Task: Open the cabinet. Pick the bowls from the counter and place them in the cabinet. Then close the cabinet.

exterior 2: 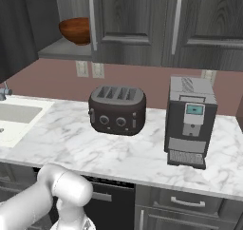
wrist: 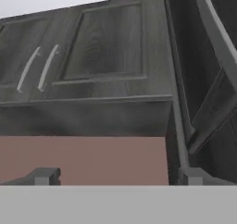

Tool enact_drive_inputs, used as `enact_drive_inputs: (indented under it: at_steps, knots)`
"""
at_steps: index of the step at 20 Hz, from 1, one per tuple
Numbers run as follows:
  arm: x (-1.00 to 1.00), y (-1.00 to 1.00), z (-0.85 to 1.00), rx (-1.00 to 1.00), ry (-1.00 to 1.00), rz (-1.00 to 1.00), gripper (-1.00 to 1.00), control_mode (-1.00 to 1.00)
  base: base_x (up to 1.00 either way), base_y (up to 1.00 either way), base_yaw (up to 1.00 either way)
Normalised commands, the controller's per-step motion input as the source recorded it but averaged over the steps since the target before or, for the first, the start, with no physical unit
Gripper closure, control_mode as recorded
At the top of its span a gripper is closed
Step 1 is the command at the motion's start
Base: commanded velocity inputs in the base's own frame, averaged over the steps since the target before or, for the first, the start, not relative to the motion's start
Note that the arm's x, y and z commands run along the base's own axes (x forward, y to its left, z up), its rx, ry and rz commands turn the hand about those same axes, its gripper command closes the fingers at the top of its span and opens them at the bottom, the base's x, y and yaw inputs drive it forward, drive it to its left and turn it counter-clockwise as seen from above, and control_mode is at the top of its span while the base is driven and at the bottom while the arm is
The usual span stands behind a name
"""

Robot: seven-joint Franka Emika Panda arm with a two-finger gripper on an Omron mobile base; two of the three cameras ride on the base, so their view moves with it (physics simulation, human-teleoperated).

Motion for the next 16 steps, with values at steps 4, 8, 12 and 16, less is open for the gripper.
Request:
enact_drive_inputs:
  at_steps: [4, 8, 12, 16]
  knots:
    - [0.17, 0.70, 0.00, 0.12, -0.01, -0.38, -1.00, -1.00, 0.00, 0.00, 0.00]
    - [0.12, 0.71, 0.00, 0.09, 0.00, -0.37, -1.00, -1.00, 0.00, 0.00, 0.00]
    - [0.03, 0.42, 0.00, 0.05, -0.01, -0.37, -1.00, -1.00, 0.00, 0.00, 0.00]
    - [0.02, 0.11, 0.00, 0.08, -0.01, -0.37, -1.00, -1.00, 0.00, 0.00, 0.00]
